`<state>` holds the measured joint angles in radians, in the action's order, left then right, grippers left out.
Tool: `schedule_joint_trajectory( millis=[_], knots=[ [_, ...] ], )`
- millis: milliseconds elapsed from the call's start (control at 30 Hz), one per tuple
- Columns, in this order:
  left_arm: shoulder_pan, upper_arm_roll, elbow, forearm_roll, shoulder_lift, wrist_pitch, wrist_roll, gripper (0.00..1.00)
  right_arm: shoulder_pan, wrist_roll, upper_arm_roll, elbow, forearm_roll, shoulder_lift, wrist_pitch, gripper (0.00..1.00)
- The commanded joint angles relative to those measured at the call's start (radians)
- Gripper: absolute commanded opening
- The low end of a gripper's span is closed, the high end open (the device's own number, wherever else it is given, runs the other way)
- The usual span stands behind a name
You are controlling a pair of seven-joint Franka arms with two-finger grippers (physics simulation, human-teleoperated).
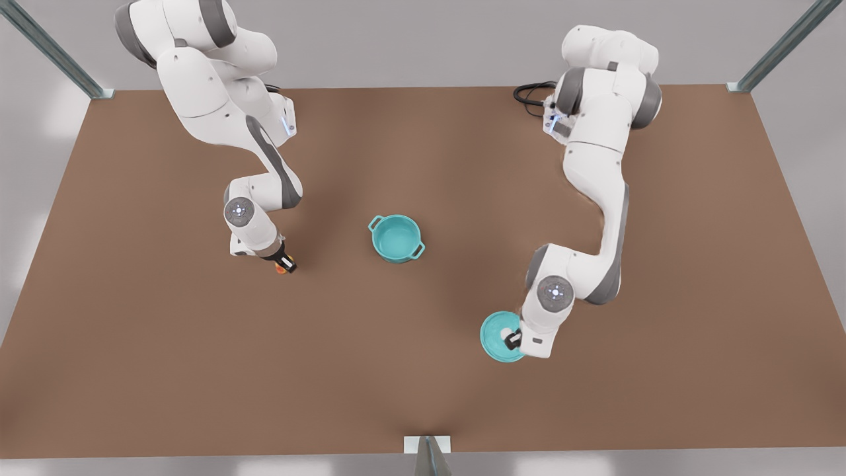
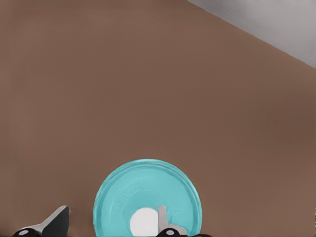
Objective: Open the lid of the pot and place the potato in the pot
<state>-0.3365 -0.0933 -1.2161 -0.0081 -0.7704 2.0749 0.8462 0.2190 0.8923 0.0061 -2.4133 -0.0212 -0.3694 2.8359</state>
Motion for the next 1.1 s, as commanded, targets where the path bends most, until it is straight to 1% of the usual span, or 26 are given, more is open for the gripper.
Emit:
schedule_joint_trajectory(
  millis=[0, 33, 67, 100, 133, 233, 767, 800, 833, 1067],
  knots=[
    [0.160, 0.006, 0.003, -0.082, 0.224, -0.570, -0.901, 1.00, 0.000, -0.001, 0.000, 0.000, 0.000, 0.006, -0.001, 0.60],
    [0.179, -0.003, -0.019, -0.113, 0.354, -0.656, -0.934, 1.00, -0.001, -0.001, 0.000, 0.000, 0.000, 0.010, -0.003, 0.60],
    [0.180, -0.003, -0.507, -0.125, 0.698, -0.319, -0.935, 1.00, 0.000, -0.001, 0.000, 0.000, 0.000, 0.018, -0.006, 0.60],
    [0.174, 0.006, -0.443, -0.115, 0.694, -0.327, -0.932, 1.00, 0.000, 0.000, 0.000, 0.000, 0.000, 0.029, -0.016, 0.60],
    [0.169, 0.007, -0.339, -0.116, 0.617, -0.417, -0.929, 1.00, 0.000, 0.000, 0.000, 0.000, 0.000, 0.043, -0.029, 0.60],
    [0.215, -0.006, -0.332, -0.124, 0.602, -0.418, -0.934, 1.00, 0.000, 0.000, 0.002, 0.000, 0.000, 0.046, -0.033, 0.59],
    [0.208, 0.003, -0.342, -0.116, 0.596, -0.424, -0.912, 1.00, 0.003, 0.005, 0.005, 0.003, 0.000, 0.009, -0.023, 0.58],
    [0.208, 0.003, -0.342, -0.116, 0.596, -0.424, -0.912, 1.00, 0.003, 0.005, 0.005, 0.003, 0.000, 0.009, -0.023, 0.58],
    [0.208, 0.003, -0.342, -0.116, 0.596, -0.426, -0.914, 1.00, 0.003, 0.005, 0.003, 0.003, 0.000, 0.009, -0.023, 0.52],
    [0.206, 0.003, -0.342, -0.116, 0.592, -0.426, -0.914, 1.00, 0.003, 0.002, 0.005, 0.003, 0.000, 0.023, -0.026, 0.52]
  ],
)
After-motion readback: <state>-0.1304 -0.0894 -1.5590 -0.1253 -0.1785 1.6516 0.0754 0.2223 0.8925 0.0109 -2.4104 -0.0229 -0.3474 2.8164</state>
